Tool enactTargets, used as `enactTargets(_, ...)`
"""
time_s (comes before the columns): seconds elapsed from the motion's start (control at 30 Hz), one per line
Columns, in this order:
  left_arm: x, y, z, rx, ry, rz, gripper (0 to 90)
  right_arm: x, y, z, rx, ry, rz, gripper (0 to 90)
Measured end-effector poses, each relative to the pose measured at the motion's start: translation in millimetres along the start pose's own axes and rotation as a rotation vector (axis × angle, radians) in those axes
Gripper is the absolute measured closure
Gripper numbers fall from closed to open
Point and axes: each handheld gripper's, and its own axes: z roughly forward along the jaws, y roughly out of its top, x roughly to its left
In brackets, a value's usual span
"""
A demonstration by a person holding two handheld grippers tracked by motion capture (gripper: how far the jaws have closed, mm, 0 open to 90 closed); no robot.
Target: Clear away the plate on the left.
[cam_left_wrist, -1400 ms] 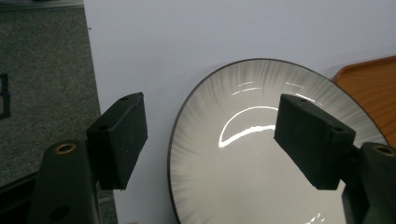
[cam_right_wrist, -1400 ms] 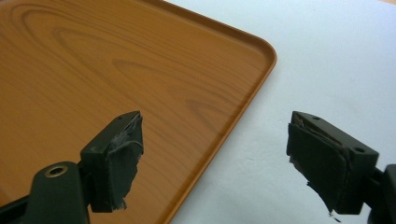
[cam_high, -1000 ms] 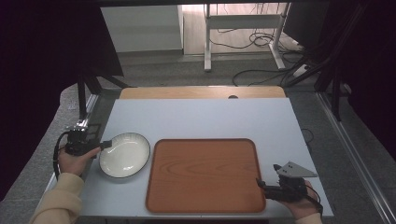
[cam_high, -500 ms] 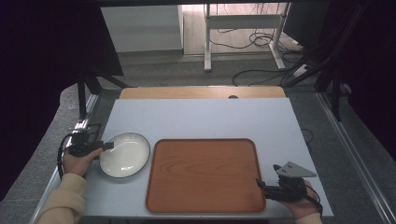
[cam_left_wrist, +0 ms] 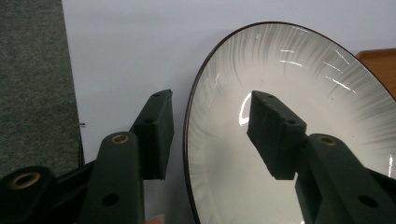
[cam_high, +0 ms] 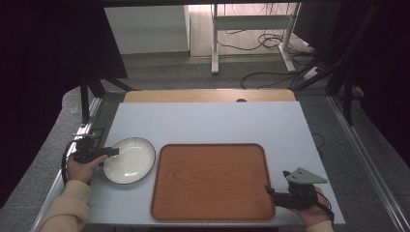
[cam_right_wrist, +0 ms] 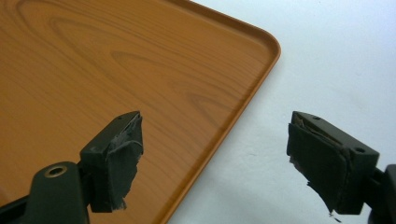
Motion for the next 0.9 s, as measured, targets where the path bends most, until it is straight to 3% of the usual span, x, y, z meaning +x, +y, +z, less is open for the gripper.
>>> enactTargets(0.4, 1.0, -3.0, 4.7, 0.016, -0.028, -0.008, 57.9, -0.2, -0.1, 0.2, 0.003, -0.001, -0.001, 19.2)
enactTargets(0.77, -0.2, -2.9, 10.4, 0.040, -0.002, -0.013, 61.0, -1.1, -0.5, 0.7, 0.006, -0.003, 0.000, 19.1)
enactTargets(0.9, 4.7, -3.8, 7.8, 0.026, -0.021, -0.052, 69.0, -1.2, -0.5, 0.9, 0.011, -0.004, 0.000, 19.2)
